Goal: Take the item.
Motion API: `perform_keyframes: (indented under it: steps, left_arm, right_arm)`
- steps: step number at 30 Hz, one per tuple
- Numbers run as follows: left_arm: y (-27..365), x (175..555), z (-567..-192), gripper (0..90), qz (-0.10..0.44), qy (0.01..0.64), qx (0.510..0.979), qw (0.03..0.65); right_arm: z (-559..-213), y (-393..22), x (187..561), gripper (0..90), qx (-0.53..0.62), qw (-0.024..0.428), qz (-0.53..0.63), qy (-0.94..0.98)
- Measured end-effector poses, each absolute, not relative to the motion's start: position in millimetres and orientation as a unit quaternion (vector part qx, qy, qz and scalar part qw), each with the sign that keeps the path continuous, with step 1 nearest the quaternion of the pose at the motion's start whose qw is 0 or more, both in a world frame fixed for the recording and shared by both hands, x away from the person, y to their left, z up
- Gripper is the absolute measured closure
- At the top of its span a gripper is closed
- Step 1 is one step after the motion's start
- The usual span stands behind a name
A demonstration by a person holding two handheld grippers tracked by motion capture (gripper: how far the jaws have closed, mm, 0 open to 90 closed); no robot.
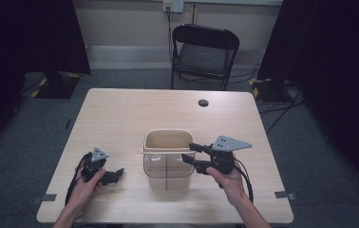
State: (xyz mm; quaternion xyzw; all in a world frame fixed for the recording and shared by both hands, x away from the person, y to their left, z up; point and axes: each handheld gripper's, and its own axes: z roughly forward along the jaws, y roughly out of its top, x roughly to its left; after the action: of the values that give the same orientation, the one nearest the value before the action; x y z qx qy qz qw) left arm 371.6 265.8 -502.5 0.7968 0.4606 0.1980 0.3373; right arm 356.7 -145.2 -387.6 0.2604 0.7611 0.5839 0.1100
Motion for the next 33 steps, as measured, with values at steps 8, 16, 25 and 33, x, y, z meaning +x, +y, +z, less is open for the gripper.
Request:
perform_keyframes:
  steps: [8,16,25,33]
  left_arm:
    - [265.9,371.6,-502.5,3.9,0.198,0.46,0.797,0.337]
    - [265.8,371.6,-502.5,3.9,0.198,0.461,0.797,0.337]
    - [265.7,371.6,-502.6,3.9,0.198,0.461,0.796,0.338]
    - [265.7,371.6,-502.6,3.9,0.198,0.461,0.796,0.338]
  right_arm:
    - [-387.3,-146.0,357.6,49.3,0.26,0.11,0.584,0.761]
    - [-386.7,-146.6,359.3,50.6,0.257,0.111,0.584,0.762]
    - [-386.3,-147.2,360.1,51.5,0.257,0.11,0.586,0.761]
    - [-385.5,-147.7,361.1,52.0,0.257,0.107,0.584,0.762]
